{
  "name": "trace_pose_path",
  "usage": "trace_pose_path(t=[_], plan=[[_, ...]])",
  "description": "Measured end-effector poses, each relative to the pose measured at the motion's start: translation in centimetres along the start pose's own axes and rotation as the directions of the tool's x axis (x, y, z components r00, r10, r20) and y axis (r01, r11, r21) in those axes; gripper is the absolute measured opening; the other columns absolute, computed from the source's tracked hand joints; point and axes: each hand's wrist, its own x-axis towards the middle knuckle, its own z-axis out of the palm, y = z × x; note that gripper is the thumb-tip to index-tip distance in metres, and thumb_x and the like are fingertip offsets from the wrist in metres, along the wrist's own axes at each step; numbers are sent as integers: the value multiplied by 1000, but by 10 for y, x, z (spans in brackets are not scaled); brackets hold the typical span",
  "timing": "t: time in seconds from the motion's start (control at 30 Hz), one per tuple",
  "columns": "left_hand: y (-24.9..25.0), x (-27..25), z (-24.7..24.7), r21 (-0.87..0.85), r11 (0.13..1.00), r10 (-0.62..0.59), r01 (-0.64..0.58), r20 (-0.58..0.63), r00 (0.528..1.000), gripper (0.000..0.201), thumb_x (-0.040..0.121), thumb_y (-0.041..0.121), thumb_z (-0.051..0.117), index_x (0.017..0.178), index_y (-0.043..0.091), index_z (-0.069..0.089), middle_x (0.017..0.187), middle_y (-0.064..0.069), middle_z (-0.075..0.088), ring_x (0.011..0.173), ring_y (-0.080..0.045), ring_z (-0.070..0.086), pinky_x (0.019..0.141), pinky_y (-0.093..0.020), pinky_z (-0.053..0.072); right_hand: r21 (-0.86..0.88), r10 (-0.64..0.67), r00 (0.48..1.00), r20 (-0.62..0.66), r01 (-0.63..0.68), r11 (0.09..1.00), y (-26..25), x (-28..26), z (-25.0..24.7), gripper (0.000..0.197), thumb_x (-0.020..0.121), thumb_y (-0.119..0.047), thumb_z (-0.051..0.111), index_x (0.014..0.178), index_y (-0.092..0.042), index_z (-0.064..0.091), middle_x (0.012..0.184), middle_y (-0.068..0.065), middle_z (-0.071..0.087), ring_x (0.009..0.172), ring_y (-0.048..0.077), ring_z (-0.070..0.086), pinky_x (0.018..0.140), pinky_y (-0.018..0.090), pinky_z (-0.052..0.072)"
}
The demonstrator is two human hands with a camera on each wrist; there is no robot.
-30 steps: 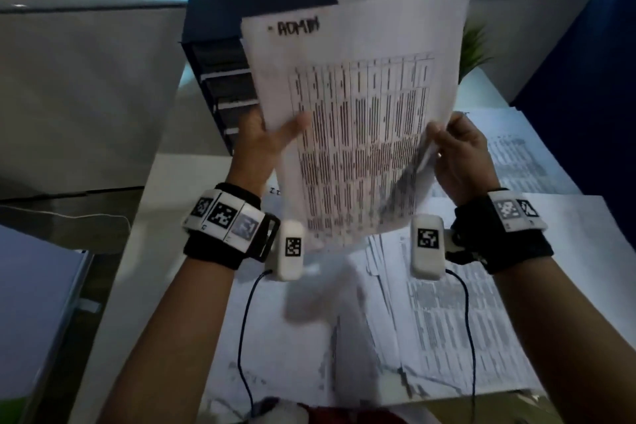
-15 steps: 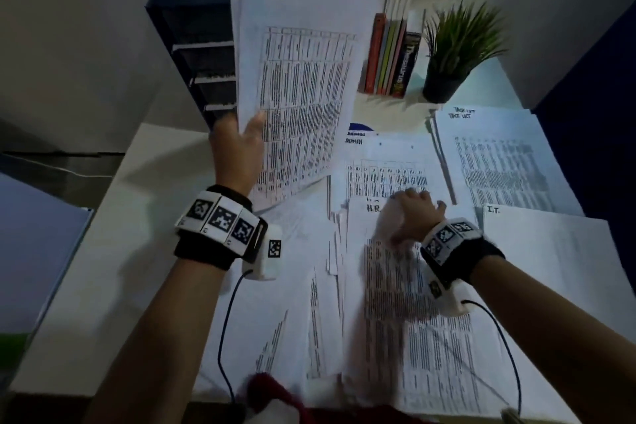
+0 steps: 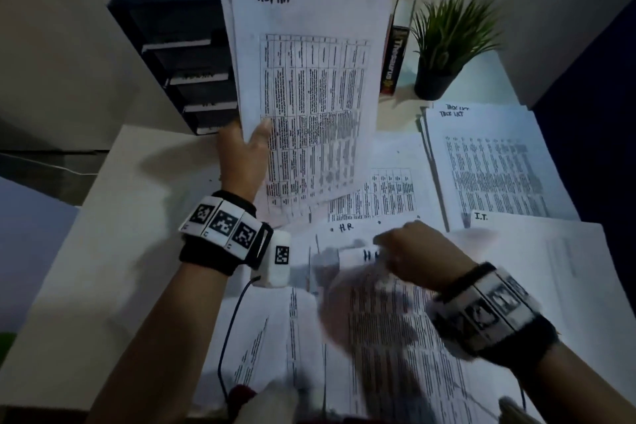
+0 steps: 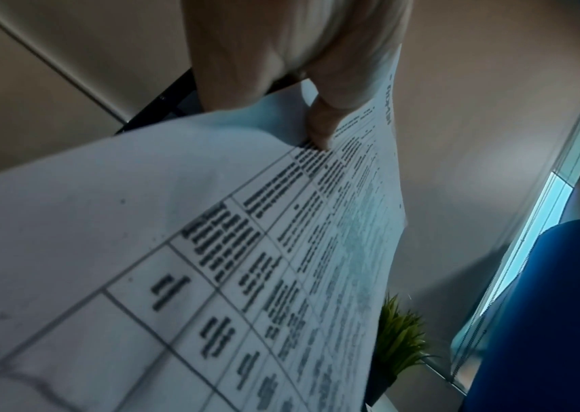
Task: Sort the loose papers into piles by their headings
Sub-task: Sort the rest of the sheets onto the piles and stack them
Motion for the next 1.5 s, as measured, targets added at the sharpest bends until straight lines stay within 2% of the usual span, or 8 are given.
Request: trace_pose_path(t=[0.23, 0.43, 0.7, 0.8, 0.9, 1.03, 1.17, 1.5], plan=[[-26, -14, 26, -77, 988, -131, 136, 56, 990, 25, 91, 22, 57, 108, 3, 62, 99, -1, 60, 92, -9, 55, 74, -17, 42, 70, 1, 1000, 13, -2, 998, -10, -34, 3, 7, 89, -21, 52, 90, -24, 59, 106, -6, 60, 102, 13, 51, 84, 24, 32], [-7, -5, 27, -80, 993, -86, 83, -36, 996, 39, 93, 20, 53, 66, 32, 29, 71, 19, 32, 62, 12, 30, 52, 2, 30, 26, 112, 993, 36, -113, 993, 20, 41, 18, 30, 86, -32, 59, 113, -21, 63, 146, 0, 34, 134, 19, 28, 109, 42, 20], [-12, 14, 17, -38, 998, -46, 43, -91, 995, 33, 92, 20, 56, 67, 32, 37, 74, 12, 46, 72, -2, 49, 69, -14, 37, 27, 132, 987, 92, -135, 990, 12, 57, 22, 55, 85, -18, 58, 132, -18, 30, 113, 7, 62, 106, 26, 56, 100, 42, 27], [-16, 6, 21, -56, 996, -71, 70, -18, 997, 18, 93, 14, 54, 80, 27, 50, 84, 16, 49, 71, 19, 50, 64, 3, 33, 23, 48, 997, -53, -46, 999, 3, 27, 10, 21, 89, -16, 50, 108, -22, 47, 105, -2, 63, 104, 20, 54, 90, 35, 24], [-32, -4, 32, 9, 982, -190, 189, 81, 979, 29, 91, 21, 56, 113, 2, 58, 105, -5, 61, 94, -12, 56, 70, -17, 42, 48, -41, 993, -110, 47, 998, -7, -10, -4, 12, 85, -14, 55, 89, -25, 50, 98, -7, 58, 96, 18, 54, 82, 35, 25], [-55, -27, 55, 92, 958, -285, 270, 256, 924, 31, 91, 16, 57, 118, 0, 58, 113, -11, 63, 100, -16, 56, 84, -23, 42, 96, -93, 967, -238, 119, 988, -6, -37, 0, 36, 53, -10, 80, 68, -25, 51, 67, -9, 56, 63, 15, 60, 62, 29, 34], [-77, -38, 74, 199, 912, -406, 358, 329, 852, 36, 92, 16, 54, 124, -1, 51, 123, -8, 58, 111, -21, 54, 89, -25, 38, 184, -13, 954, -300, 71, 980, -3, -32, 7, 26, 59, -8, 76, 67, -25, 58, 67, -10, 58, 64, 16, 61, 65, 32, 35], [-95, -16, 77, 287, 884, -465, 370, 446, 764, 46, 97, 24, 44, 138, 6, 35, 140, -11, 43, 128, -26, 42, 108, -37, 34, 321, 268, 915, -302, -167, 932, 16, 36, 35, 35, 91, -20, 55, 125, -21, 51, 129, -5, 52, 123, 16, 42, 105, 34, 14]])
